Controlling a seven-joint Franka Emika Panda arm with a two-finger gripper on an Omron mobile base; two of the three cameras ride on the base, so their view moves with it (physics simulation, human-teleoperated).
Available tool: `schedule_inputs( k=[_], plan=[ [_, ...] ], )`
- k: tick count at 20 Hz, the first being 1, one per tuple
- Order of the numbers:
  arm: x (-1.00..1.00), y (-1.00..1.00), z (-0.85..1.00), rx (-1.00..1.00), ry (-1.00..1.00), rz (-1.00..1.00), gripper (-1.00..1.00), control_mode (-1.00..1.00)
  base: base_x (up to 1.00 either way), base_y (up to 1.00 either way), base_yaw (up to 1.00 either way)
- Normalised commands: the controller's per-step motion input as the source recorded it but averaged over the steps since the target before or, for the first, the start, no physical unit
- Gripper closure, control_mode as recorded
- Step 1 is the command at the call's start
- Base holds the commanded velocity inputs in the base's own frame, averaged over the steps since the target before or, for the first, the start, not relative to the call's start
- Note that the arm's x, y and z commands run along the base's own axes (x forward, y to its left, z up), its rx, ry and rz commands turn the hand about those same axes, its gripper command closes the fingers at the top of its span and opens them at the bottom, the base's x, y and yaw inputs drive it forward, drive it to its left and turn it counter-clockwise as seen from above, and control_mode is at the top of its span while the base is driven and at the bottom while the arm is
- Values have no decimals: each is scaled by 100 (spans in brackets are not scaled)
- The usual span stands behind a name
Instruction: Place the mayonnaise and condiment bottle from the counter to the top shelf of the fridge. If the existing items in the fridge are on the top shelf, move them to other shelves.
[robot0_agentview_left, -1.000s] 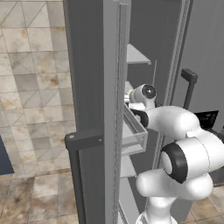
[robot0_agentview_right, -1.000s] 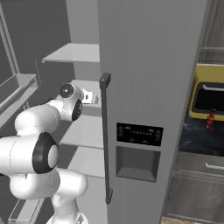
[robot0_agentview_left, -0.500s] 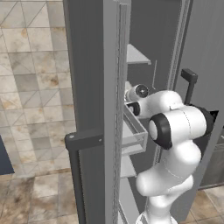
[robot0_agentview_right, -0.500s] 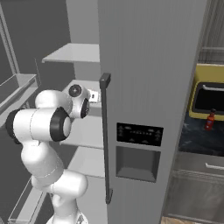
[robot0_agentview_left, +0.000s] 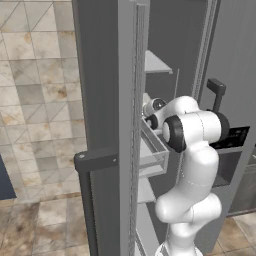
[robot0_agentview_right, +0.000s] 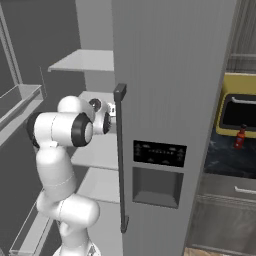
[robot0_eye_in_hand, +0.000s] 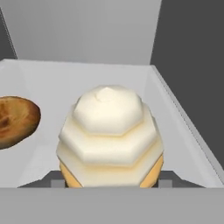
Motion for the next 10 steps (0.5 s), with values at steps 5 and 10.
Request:
schedule_inputs(
  k=[5,10],
  plan=[
    [-1,9,27,0,0,-3,-100,-100,0,0,0],
    [-25,26,67,0,0,-6,-100,-100,0,0,0]
  ],
)
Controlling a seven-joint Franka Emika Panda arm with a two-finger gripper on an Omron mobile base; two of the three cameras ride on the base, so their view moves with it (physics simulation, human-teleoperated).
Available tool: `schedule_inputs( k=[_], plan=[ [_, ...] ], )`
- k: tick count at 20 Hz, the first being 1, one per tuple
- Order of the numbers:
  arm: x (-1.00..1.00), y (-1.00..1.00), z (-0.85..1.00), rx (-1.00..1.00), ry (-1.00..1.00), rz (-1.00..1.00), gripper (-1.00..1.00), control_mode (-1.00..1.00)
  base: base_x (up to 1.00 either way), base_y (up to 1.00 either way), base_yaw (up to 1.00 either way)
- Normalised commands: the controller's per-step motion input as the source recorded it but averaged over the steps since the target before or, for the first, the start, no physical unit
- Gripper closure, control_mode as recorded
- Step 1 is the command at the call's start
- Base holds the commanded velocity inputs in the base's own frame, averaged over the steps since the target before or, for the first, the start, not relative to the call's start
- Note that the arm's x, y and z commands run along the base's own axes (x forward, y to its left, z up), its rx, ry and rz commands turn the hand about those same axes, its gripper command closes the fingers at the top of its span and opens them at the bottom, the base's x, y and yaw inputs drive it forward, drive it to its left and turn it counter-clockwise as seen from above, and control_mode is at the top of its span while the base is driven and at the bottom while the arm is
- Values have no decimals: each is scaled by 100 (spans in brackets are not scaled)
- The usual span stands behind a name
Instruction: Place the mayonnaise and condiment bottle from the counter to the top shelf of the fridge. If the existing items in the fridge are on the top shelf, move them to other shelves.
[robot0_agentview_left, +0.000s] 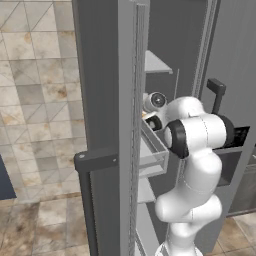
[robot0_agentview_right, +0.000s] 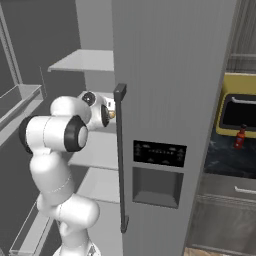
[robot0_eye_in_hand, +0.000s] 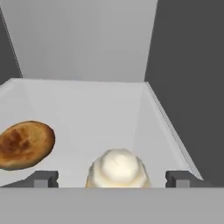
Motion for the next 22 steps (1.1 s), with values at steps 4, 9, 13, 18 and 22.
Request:
schedule_inputs(
  k=[4,9,13,18,22],
  plan=[
    [-87,14,84,0,0,-5,-100,-100,0,0,0],
    [-100,1,71,5,0,-7,-100,-100,0,0,0],
    [-100,0,67,9,0,-7,-100,-100,0,0,0],
    [-100,0,83,13,3,-6,-100,-100,0,0,0],
    [-100,-4,87,17,9,-5,-100,-100,0,0,0]
  ],
)
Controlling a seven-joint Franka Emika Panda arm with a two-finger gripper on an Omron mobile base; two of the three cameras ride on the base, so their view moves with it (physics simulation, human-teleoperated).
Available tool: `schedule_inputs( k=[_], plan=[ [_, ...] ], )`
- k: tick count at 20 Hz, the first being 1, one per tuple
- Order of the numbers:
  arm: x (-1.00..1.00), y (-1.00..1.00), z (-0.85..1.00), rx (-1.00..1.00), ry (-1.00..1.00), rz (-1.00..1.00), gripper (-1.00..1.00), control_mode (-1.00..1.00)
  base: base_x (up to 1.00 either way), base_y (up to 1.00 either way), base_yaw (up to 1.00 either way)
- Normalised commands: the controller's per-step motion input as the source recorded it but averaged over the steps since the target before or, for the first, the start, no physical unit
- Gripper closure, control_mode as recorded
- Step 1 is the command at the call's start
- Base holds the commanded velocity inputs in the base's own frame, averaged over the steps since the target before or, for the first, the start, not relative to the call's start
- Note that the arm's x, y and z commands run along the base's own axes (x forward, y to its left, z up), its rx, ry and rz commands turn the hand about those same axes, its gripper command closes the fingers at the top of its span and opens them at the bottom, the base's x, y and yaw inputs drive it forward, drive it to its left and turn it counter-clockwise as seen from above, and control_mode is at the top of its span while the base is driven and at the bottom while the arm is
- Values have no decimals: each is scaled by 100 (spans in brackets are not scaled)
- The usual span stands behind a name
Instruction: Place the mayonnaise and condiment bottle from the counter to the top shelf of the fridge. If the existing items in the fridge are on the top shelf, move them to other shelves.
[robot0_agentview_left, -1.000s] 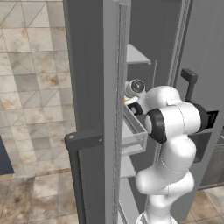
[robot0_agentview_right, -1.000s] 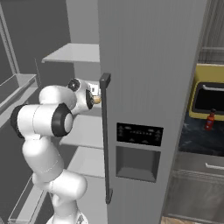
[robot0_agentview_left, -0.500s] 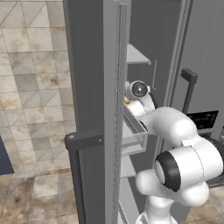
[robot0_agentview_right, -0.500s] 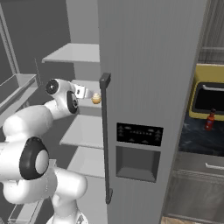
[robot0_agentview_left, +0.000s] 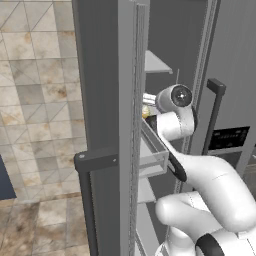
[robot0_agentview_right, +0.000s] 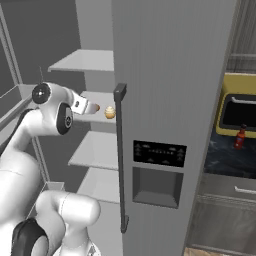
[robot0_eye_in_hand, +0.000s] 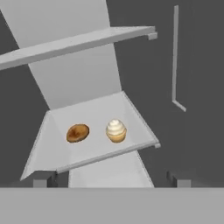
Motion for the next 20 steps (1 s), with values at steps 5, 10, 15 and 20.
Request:
schedule_inputs(
  k=[5,10,15,20],
  plan=[
    [-100,-5,61,13,12,-4,-100,-100,0,0,0],
    [-100,-1,23,2,13,-2,-100,-100,0,0,0],
    [-100,-9,1,0,8,0,-100,-100,0,0,0],
    [-100,-31,0,1,0,0,-100,-100,0,0,0]
  ],
)
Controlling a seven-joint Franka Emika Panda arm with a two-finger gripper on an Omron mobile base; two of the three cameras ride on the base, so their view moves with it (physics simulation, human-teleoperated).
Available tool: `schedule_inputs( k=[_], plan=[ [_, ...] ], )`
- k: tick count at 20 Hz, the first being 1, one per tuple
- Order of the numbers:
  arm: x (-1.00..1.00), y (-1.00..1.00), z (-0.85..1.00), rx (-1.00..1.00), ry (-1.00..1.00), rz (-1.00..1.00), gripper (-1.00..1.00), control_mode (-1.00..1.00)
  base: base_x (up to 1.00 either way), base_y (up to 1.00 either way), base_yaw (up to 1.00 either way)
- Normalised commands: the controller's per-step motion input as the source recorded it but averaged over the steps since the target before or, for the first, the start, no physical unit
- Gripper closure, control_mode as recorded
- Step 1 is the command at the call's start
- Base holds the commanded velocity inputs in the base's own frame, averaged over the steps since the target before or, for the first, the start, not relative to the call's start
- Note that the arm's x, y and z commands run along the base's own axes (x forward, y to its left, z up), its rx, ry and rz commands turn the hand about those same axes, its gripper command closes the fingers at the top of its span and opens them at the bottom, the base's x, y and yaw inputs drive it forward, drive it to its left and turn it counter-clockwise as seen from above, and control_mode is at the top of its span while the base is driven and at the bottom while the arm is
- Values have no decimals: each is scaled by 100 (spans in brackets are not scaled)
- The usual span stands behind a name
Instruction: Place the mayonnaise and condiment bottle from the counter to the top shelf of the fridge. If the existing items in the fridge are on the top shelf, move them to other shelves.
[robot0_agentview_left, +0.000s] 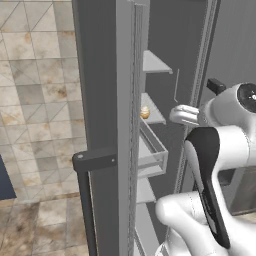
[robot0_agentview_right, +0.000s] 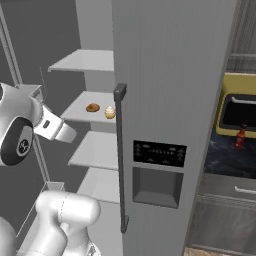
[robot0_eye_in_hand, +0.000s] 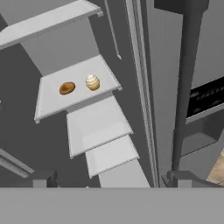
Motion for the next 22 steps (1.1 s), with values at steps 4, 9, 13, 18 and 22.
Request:
schedule_inputs(
  k=[4,9,13,18,22],
  plan=[
    [-29,-3,0,0,-1,-1,-100,-100,0,0,0],
    [-36,-8,0,0,2,0,-100,-100,0,0,0],
    [0,0,0,0,0,0,-100,100,-100,-61,0],
    [0,0,0,0,0,0,-100,100,-81,-100,-8],
    [0,0,0,0,0,0,-100,100,-6,-100,-12]
  ],
)
